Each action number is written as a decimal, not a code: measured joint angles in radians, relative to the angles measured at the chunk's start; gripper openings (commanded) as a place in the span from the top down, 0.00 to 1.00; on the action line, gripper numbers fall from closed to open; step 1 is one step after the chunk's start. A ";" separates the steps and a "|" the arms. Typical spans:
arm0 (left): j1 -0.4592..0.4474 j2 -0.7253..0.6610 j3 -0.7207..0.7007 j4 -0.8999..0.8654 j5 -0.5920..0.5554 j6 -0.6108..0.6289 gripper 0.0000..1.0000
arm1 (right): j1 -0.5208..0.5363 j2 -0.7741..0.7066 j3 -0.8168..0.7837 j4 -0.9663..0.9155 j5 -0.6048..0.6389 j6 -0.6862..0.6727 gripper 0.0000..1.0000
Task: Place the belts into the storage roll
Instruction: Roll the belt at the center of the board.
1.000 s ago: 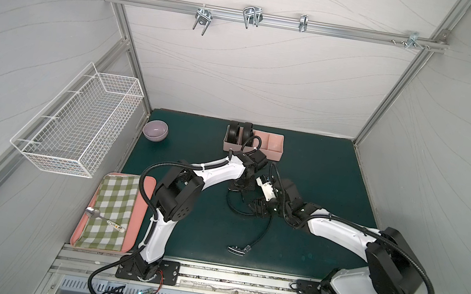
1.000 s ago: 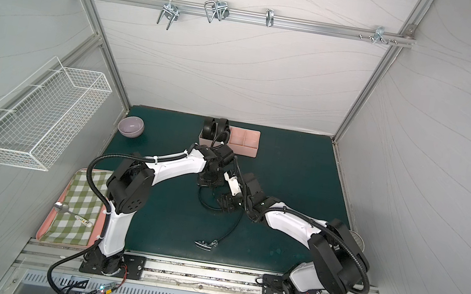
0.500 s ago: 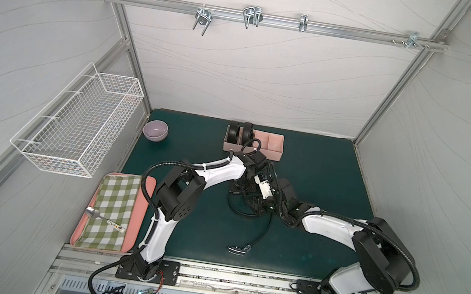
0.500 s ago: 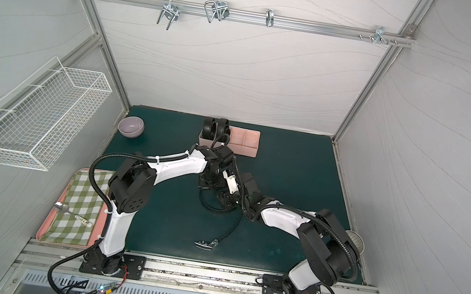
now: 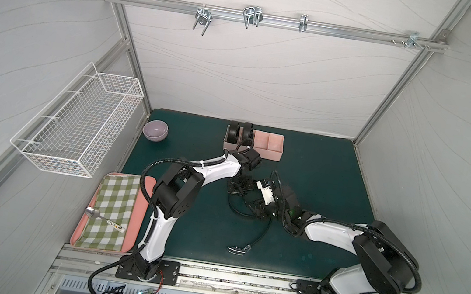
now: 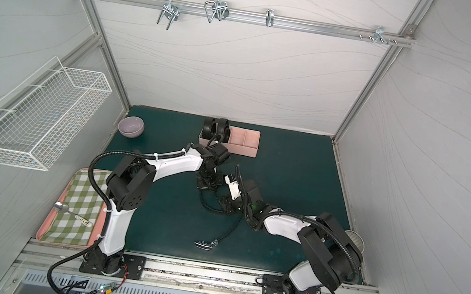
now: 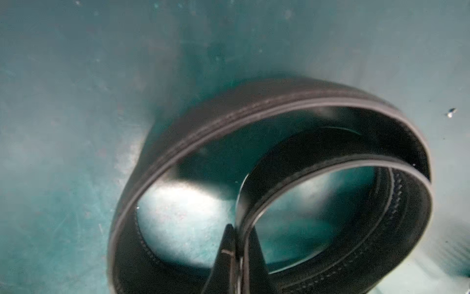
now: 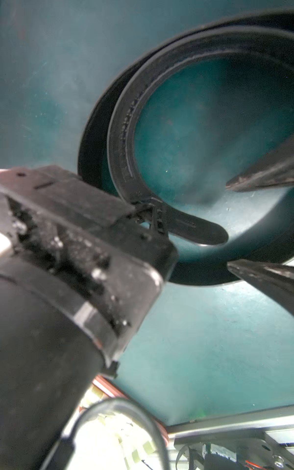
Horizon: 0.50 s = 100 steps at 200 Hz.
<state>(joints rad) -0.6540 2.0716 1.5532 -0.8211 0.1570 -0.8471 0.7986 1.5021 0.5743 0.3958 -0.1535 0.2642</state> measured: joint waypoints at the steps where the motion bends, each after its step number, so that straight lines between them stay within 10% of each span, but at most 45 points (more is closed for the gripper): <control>1: 0.000 0.000 0.000 0.000 0.001 0.000 1.00 | 0.000 0.000 0.000 0.000 0.000 0.000 0.54; 100: 0.039 0.000 0.000 0.000 0.086 0.008 1.00 | 0.003 0.023 0.002 0.038 -0.025 -0.002 0.60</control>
<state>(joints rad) -0.6147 2.0716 1.5536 -0.8215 0.2428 -0.8391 0.8013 1.5249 0.5766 0.4339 -0.1783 0.2623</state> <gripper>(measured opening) 0.047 0.402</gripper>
